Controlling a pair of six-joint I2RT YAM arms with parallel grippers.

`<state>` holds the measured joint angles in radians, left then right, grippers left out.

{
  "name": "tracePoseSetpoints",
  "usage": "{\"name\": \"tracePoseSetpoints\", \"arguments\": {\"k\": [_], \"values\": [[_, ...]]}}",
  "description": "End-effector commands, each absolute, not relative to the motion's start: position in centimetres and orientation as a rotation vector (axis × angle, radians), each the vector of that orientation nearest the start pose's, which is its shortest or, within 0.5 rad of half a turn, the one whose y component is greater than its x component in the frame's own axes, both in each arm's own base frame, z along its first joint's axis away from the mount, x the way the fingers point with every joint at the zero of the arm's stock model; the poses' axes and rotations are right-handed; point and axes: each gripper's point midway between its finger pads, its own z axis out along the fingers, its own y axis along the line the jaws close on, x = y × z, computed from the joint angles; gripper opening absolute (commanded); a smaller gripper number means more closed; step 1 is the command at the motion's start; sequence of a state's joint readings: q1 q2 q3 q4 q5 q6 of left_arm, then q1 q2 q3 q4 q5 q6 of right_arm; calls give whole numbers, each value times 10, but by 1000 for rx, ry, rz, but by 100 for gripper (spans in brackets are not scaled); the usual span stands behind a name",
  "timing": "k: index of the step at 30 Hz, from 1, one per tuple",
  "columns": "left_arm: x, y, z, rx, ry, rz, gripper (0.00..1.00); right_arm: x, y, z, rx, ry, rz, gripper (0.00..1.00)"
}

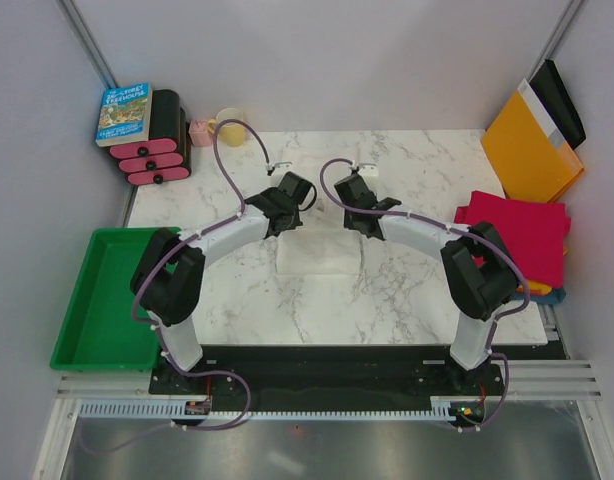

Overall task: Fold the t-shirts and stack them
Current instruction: Fold the folded rectangular tshirt in 1/3 of the way

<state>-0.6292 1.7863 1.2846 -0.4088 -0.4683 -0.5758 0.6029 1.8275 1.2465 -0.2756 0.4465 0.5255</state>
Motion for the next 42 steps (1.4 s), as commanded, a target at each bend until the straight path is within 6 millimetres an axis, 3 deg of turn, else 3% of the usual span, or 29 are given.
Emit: {"name": "tracePoseSetpoints", "arguments": {"k": [1,7,11,13,14,15,16,18,20,21,22,23,25,26,27,30,34,42], "values": [[422,-214,106,-116,2302,-7,2,440,222,93,129,2266,62,0],[443,-210,96,-124,2319,3,2,457,224,81,135,2284,45,0],[458,-210,100,-116,2307,6,4,462,228,77,125,2287,47,0],[462,-210,116,-112,2275,1,33,464,228,89,129,2261,56,4],[462,-210,124,-123,2258,-11,47,464,226,97,134,2242,54,21],[461,-208,132,-140,2240,-11,71,463,225,106,138,2223,60,27],[457,-205,149,-159,2210,-33,78,459,224,121,144,2195,91,37],[448,-204,156,-177,2200,-60,89,448,232,132,122,2181,129,43],[437,-210,166,-176,2197,-131,89,435,239,137,97,2181,161,47],[432,-212,166,-171,2201,-141,88,425,250,134,63,2196,188,47],[424,-212,156,-158,2224,-139,85,418,254,127,47,2216,199,39],[416,-223,154,-128,2234,-172,80,413,260,121,36,2233,216,26],[402,-228,133,-99,2280,-169,58,401,269,98,29,2288,247,0],[395,-237,127,-84,2292,-187,46,397,271,90,23,2305,250,0],[387,-238,111,-75,2325,-174,27,392,275,79,10,2326,248,0],[371,-246,83,-47,2390,-174,5,383,274,55,6,2368,233,0],[348,-242,47,-31,2477,-137,2,363,269,31,10,2430,218,0],[310,-234,35,-22,2518,-127,2,310,259,22,-6,2468,204,0]]}}
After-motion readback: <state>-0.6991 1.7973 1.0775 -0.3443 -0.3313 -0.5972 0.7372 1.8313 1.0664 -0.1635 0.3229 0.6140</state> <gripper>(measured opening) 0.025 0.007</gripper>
